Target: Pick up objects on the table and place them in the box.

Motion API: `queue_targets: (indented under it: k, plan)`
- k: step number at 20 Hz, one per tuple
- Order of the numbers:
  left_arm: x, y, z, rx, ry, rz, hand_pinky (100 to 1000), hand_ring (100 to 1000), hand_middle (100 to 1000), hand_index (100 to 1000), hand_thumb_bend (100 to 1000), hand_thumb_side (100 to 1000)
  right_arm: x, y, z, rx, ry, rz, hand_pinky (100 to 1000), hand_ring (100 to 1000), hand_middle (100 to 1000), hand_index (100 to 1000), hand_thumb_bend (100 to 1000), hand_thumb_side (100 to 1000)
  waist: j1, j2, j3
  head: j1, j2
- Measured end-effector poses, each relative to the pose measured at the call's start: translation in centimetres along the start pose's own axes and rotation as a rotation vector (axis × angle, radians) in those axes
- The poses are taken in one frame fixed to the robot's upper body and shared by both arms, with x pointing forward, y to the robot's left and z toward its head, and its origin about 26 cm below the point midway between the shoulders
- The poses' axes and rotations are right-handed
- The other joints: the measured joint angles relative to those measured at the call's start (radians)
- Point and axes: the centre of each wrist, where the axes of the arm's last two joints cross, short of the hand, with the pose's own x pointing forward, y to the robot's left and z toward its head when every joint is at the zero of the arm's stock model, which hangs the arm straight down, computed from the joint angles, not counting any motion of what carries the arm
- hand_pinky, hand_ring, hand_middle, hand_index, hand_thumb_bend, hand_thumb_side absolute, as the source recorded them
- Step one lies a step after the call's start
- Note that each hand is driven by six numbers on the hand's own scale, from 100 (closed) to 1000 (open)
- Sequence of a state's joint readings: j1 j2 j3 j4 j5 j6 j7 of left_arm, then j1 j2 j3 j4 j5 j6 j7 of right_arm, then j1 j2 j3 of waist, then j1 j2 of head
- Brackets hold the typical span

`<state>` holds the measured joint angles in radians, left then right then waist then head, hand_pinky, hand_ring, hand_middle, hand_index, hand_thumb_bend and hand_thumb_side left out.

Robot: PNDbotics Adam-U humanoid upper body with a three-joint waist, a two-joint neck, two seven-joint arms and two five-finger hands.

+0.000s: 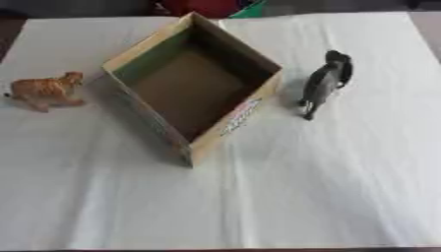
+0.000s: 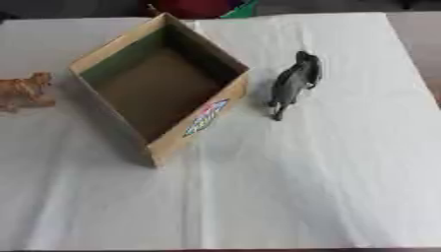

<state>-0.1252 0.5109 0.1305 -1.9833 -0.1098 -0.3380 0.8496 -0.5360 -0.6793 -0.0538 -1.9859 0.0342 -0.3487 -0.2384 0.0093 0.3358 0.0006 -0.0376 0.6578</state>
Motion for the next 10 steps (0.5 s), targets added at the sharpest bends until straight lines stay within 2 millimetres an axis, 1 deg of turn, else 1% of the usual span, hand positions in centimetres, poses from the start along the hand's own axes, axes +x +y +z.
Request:
queue_targets:
  k: [2, 4, 5, 7, 8, 9, 10]
  plan:
    - [0.0, 0.0, 0.0, -0.002, 0.000, 0.001, 581, 712, 778, 867, 128, 876, 0.3, -0.9, -1.0, 0.073, -0.058, 0.086, 808, 1000, 870, 887, 100, 985, -0.003, -0.001, 0.000, 0.001, 0.001]
    - [0.0, 0.0, 0.0, -0.008, -0.003, 0.000, 581, 712, 778, 867, 128, 876, 0.8, -2.1, -2.5, 0.167, -0.138, 0.195, 806, 1000, 881, 893, 100, 964, -0.009, -0.005, 0.000, 0.001, 0.002]
    - [0.0, 0.0, -0.1, -0.010, -0.004, -0.001, 581, 712, 779, 867, 126, 876, 1.1, -2.6, -3.2, 0.210, -0.176, 0.250, 813, 1000, 896, 914, 152, 917, -0.011, -0.007, 0.001, 0.002, 0.002]
    - [0.0, 0.0, -0.1, -0.013, -0.005, -0.001, 581, 712, 779, 867, 127, 875, 1.9, -3.4, -5.1, 0.315, -0.279, 0.381, 816, 1000, 898, 921, 170, 909, -0.014, -0.012, 0.005, 0.001, 0.010]
    - [0.0, 0.0, -0.1, -0.017, -0.007, -0.001, 580, 713, 779, 867, 125, 874, 2.2, -3.8, -6.1, 0.373, -0.335, 0.455, 823, 1000, 907, 935, 221, 880, -0.017, -0.015, 0.009, 0.000, 0.011]
    - [0.0, 0.0, -0.1, -0.022, -0.010, -0.001, 580, 713, 779, 867, 125, 874, 2.2, -4.1, -6.9, 0.437, -0.381, 0.527, 824, 1000, 908, 937, 226, 877, -0.021, -0.018, 0.012, -0.001, 0.012]
    - [0.0, 0.0, -0.1, -0.027, -0.010, 0.001, 580, 715, 779, 867, 123, 871, 2.0, -4.2, -7.5, 0.499, -0.419, 0.590, 836, 1000, 928, 957, 276, 838, -0.024, -0.020, 0.014, -0.002, 0.012]
